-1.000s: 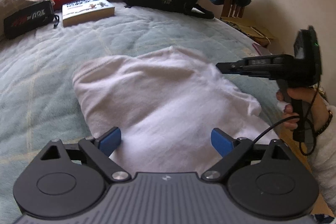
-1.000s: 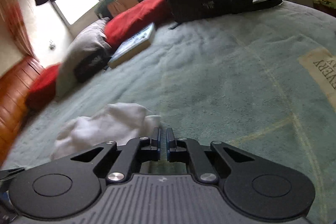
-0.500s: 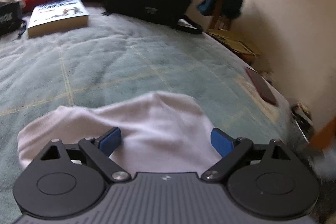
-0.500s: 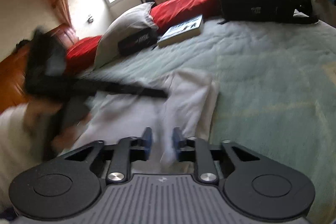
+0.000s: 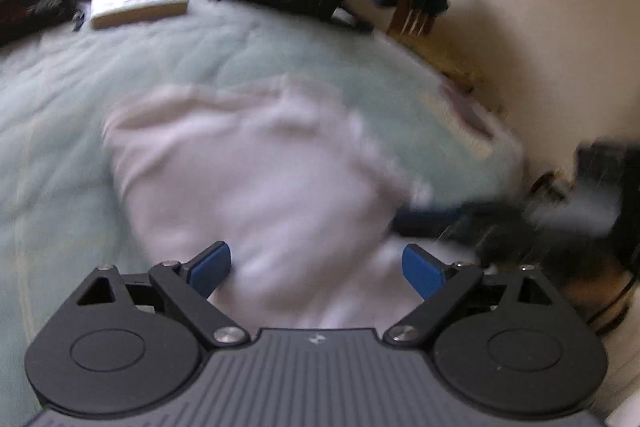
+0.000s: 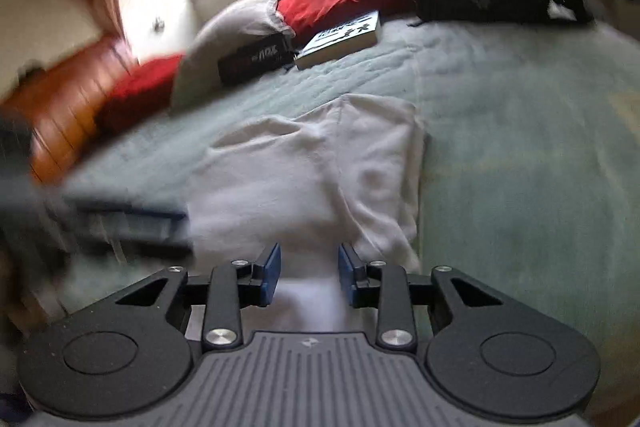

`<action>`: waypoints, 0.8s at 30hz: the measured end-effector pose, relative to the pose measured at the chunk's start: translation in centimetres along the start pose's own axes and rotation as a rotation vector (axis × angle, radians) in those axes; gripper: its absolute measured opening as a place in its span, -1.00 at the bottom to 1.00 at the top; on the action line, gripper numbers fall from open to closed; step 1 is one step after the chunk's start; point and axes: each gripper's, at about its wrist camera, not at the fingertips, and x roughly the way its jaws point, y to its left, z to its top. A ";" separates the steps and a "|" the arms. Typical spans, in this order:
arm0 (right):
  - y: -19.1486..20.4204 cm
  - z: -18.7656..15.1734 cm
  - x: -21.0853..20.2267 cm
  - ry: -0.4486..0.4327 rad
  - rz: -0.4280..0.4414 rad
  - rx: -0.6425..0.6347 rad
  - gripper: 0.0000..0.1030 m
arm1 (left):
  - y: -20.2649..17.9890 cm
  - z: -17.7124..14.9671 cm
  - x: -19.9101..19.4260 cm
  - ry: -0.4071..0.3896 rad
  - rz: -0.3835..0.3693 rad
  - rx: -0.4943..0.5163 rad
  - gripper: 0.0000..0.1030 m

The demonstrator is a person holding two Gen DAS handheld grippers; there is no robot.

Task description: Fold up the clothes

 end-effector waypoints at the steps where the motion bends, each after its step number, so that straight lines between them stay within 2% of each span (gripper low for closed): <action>1: -0.1 -0.1 -0.7 -0.004 0.007 0.015 -0.27 | -0.2 -0.6 -0.6 -0.009 0.017 0.012 0.79; 4: 1.1 -0.5 -2.1 -0.006 0.006 -0.022 -0.16 | -0.6 -0.9 -3.8 -0.069 0.041 -0.014 0.80; 5: 1.7 -0.7 -2.3 0.000 0.034 -0.031 -0.14 | -0.6 -0.9 -4.8 -0.094 0.063 -0.026 0.81; 9: 6.4 -1.6 -1.0 0.061 0.119 -0.169 -0.14 | -0.9 -0.5 -7.9 -0.143 0.234 -0.067 0.81; 11: 9.3 -1.6 0.2 0.086 0.129 -0.267 -0.14 | -1.2 -0.6 -8.8 -0.156 0.275 -0.059 0.82; 15: 12.8 -2.2 2.6 0.098 0.114 -0.410 -0.13 | -1.0 -1.6 -10.0 -0.177 0.282 -0.082 0.82; 17: 13.2 -3.3 4.0 0.146 0.041 -0.428 -0.13 | -0.9 -2.4 -10.3 -0.175 0.294 -0.087 0.82; 21: 13.3 -5.5 2.4 0.170 0.033 -0.434 -0.11 | -0.6 -3.7 -10.7 -0.166 0.300 -0.097 0.82; 24: 12.5 -4.7 0.3 0.116 0.025 -0.385 -0.04 | -0.2 -3.8 -10.4 -0.162 0.297 -0.124 0.82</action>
